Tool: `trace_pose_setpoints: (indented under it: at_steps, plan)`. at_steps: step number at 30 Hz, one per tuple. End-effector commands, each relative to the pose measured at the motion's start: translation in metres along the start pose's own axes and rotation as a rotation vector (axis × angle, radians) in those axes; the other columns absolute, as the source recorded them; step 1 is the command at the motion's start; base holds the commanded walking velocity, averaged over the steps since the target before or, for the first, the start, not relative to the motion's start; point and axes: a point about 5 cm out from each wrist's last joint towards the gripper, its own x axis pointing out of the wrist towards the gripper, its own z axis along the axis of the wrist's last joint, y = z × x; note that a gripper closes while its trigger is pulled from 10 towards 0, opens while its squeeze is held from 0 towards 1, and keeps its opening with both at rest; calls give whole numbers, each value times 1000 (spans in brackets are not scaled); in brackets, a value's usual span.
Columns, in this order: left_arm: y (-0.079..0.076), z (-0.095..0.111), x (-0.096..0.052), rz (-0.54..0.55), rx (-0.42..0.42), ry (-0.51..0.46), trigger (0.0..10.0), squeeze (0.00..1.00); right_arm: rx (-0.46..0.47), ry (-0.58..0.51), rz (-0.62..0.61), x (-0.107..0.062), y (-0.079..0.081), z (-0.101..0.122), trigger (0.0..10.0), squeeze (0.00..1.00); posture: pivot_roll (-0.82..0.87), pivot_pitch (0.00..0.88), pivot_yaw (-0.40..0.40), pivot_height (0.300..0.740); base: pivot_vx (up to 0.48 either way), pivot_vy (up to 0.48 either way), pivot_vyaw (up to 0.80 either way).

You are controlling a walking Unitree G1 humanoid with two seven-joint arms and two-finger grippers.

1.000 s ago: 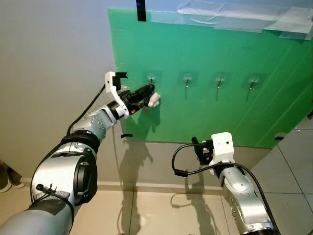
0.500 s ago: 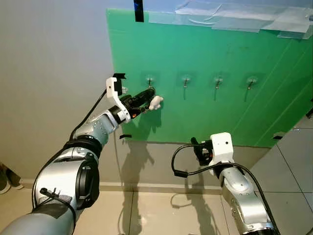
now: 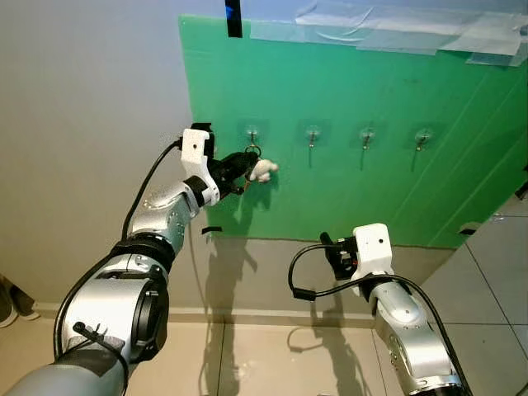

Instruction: Hang keys on a hook

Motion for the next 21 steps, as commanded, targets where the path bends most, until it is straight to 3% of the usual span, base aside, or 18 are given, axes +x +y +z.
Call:
trace_pose_setpoints:
  at_steps: [1, 9, 11, 15, 17, 18, 21]
  plan:
    - [9, -19, -11, 64, 23, 98, 10000, 1000, -11, 14, -1, -1, -1, -2, 10000, 0, -96, 0, 10, 740, 0, 0, 0]
    - [9, -5, -13, 57, 115, 37, 10000, 1000, -15, 22, 2, -2, 0, -3, 10000, 0, -83, 0, 8, 740, 0, 0, 0]
    - [7, -10, -15, 50, 188, 61, 10000, 1000, -2, 15, -12, -2, -2, -3, 10000, 0, -75, 0, 3, 740, 0, 0, 0]
    - [12, -16, -32, 133, 305, 50, 10000, 1000, 26, -11, -43, -1, -8, 0, 10000, 0, -62, 0, 2, 740, 0, 0, 0]
    - [13, -16, -36, 146, 324, 40, 10000, 1000, 38, -20, -55, -1, -10, 1, 10000, 0, -57, 0, 2, 740, 0, 0, 0]
    - [5, -25, -51, 173, 348, 12, 10000, 1000, 80, -60, -108, -5, -18, 2, 10000, 0, -41, 0, 2, 740, 0, 0, 0]
    - [-6, -35, -67, 192, 347, -12, 10000, 1000, 103, -91, -149, -10, -23, 1, 10000, 0, -32, 0, 1, 740, 0, 0, 0]
